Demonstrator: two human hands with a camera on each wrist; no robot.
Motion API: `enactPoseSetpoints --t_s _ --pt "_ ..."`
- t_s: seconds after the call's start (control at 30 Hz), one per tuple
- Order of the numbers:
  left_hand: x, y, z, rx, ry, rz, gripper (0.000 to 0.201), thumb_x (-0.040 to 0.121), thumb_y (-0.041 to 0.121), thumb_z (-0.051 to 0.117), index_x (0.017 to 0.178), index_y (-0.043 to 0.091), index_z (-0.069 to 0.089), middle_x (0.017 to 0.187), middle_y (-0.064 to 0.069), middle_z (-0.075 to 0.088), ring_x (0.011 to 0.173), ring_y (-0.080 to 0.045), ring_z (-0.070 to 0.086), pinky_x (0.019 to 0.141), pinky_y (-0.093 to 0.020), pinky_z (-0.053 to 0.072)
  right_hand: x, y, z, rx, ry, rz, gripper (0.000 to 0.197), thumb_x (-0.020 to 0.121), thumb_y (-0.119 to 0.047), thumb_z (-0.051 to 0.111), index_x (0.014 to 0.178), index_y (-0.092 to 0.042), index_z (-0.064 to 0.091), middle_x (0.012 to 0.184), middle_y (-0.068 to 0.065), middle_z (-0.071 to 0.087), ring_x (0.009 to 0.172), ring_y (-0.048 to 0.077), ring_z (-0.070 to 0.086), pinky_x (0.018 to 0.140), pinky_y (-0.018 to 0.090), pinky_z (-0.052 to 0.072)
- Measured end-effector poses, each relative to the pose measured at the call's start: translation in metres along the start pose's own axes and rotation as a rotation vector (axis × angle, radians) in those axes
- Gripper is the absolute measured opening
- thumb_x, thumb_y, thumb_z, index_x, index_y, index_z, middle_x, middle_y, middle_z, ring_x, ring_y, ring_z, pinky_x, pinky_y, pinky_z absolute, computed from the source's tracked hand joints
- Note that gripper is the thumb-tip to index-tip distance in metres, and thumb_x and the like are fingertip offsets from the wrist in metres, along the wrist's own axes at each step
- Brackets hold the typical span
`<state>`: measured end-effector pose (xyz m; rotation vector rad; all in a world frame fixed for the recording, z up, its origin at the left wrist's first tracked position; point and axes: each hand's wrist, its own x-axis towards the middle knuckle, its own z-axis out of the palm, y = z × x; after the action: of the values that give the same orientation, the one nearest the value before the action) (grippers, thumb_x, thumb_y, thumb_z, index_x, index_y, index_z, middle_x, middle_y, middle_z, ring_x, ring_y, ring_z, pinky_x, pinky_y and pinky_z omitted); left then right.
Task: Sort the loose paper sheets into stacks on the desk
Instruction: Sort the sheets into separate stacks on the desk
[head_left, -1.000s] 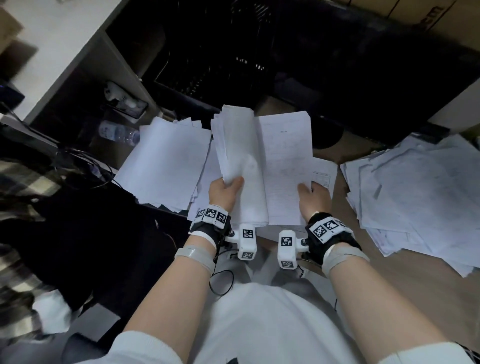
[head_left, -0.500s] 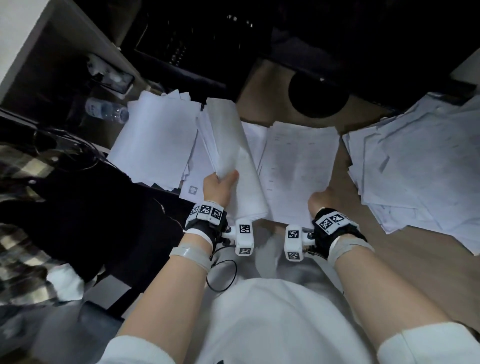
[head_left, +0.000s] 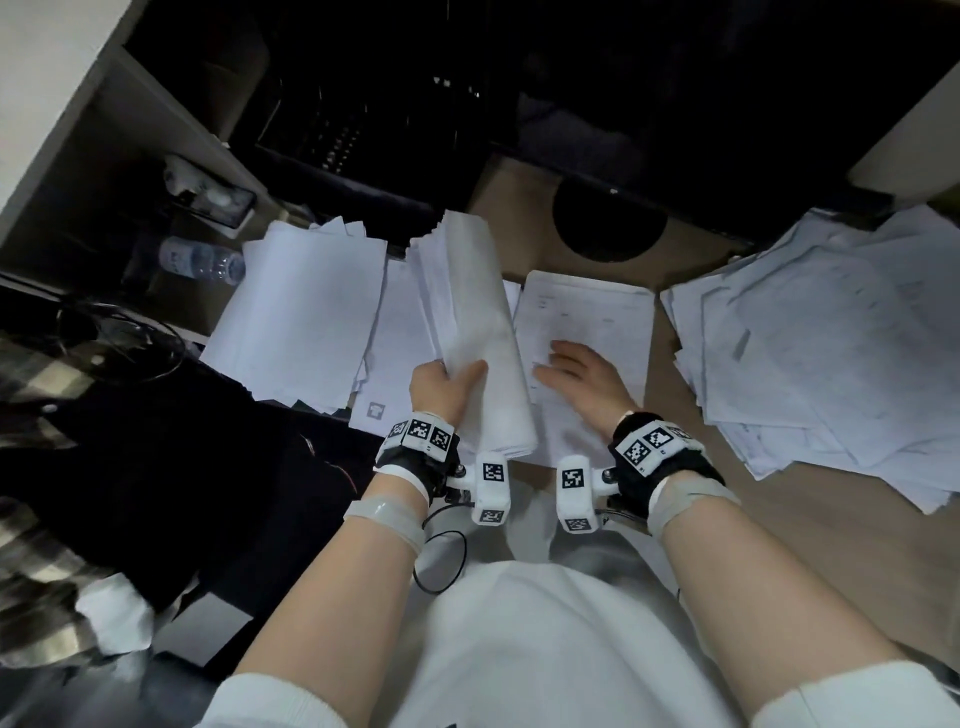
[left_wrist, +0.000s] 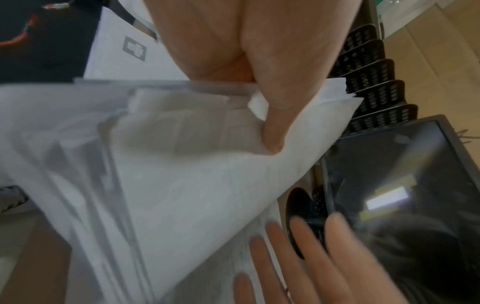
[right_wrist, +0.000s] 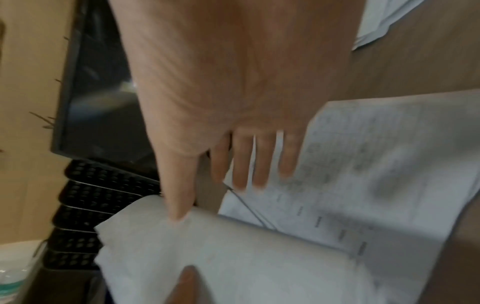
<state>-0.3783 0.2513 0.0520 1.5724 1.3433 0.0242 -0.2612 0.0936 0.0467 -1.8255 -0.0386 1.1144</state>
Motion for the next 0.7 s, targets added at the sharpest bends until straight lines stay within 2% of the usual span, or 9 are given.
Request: enactPoseSetpoints --t_s 0.03,0.1,0.23,0.33,0.4,0.47,0.53,0.6,0.7 --pt "0.001 0.005 -0.001 -0.001 -0.002 0.004 0.040 0.080 0.034 0.079 0.100 -0.001 0.072 0.091 -0.013 0.072 0.085 -0.027 0.068 0.075 -0.031 0.056 -0.002 -0.008 0.006 0.046 -0.092 -0.023 0.063 0.085 -0.023 0.077 0.141 -0.016 0.047 0.134 0.002 0.057 0.122 0.015 0.057 0.083 0.016 0.048" --pt "0.004 0.013 -0.003 -0.020 0.010 -0.002 0.046 0.076 0.037 0.082 0.103 0.001 0.073 0.091 -0.009 0.071 0.083 -0.024 0.068 0.076 -0.028 0.055 -0.003 -0.020 0.017 0.024 -0.133 -0.076 0.065 0.080 -0.019 0.081 0.137 -0.016 0.049 0.126 0.001 0.062 0.108 0.010 0.063 0.076 0.016 0.053" --pt "0.009 0.026 -0.009 -0.137 -0.034 0.002 0.050 0.064 0.048 0.087 0.091 0.008 0.075 0.088 -0.005 0.076 0.081 -0.022 0.073 0.080 -0.037 0.060 0.001 -0.026 0.028 -0.019 0.081 -0.142 0.055 0.074 -0.017 0.085 0.120 -0.016 0.057 0.112 0.001 0.068 0.098 0.015 0.067 0.086 0.037 0.058" --pt "0.016 0.030 -0.014 -0.277 -0.122 0.031 0.041 0.079 0.047 0.079 0.081 0.006 0.072 0.081 -0.008 0.075 0.077 -0.026 0.073 0.076 -0.039 0.061 0.004 -0.025 0.030 0.001 0.205 -0.168 0.039 0.073 -0.022 0.085 0.105 -0.017 0.064 0.102 -0.002 0.072 0.095 0.013 0.068 0.086 0.038 0.057" --pt "0.020 0.031 -0.018 -0.340 -0.151 0.018 0.047 0.088 0.050 0.068 0.075 0.005 0.068 0.079 -0.014 0.074 0.076 -0.030 0.071 0.072 -0.038 0.057 0.006 -0.025 0.032 0.029 0.238 -0.170 0.029 0.076 -0.024 0.083 0.100 -0.020 0.068 0.099 -0.003 0.073 0.096 0.016 0.069 0.085 0.039 0.057" --pt "0.020 0.030 -0.022 -0.420 -0.193 0.005 0.048 0.092 0.049 0.063 0.078 0.004 0.068 0.078 -0.014 0.073 0.073 -0.027 0.070 0.067 -0.037 0.056 0.006 -0.028 0.037 0.051 0.247 -0.184 0.026 0.082 -0.021 0.077 0.106 -0.020 0.070 0.103 -0.003 0.073 0.099 0.016 0.069 0.091 0.038 0.056" --pt "0.021 0.028 -0.024 -0.459 -0.237 0.003 0.045 0.096 0.045 0.061 0.083 0.003 0.069 0.080 -0.013 0.073 0.072 -0.023 0.069 0.065 -0.032 0.054 0.005 -0.033 0.044 0.018 0.253 -0.232 0.032 0.088 -0.015 0.069 0.120 -0.018 0.068 0.111 -0.005 0.070 0.100 0.005 0.066 0.096 0.033 0.052" --pt "0.024 0.024 -0.028 -0.459 -0.263 0.008 0.043 0.097 0.043 0.059 0.084 0.003 0.070 0.086 -0.014 0.073 0.077 -0.023 0.069 0.069 -0.032 0.055 0.001 -0.039 0.053 -0.016 0.244 -0.255 0.039 0.092 -0.012 0.061 0.129 -0.020 0.063 0.117 -0.008 0.068 0.099 -0.003 0.063 0.097 0.028 0.050" --pt "0.028 0.022 -0.034 -0.418 -0.259 0.049 0.041 0.096 0.037 0.062 0.078 0.001 0.068 0.082 -0.017 0.070 0.075 -0.025 0.066 0.074 -0.041 0.055 0.000 -0.044 0.065 -0.099 0.200 -0.227 0.039 0.096 -0.024 0.054 0.134 -0.025 0.059 0.123 -0.007 0.066 0.106 0.009 0.064 0.101 0.037 0.050"
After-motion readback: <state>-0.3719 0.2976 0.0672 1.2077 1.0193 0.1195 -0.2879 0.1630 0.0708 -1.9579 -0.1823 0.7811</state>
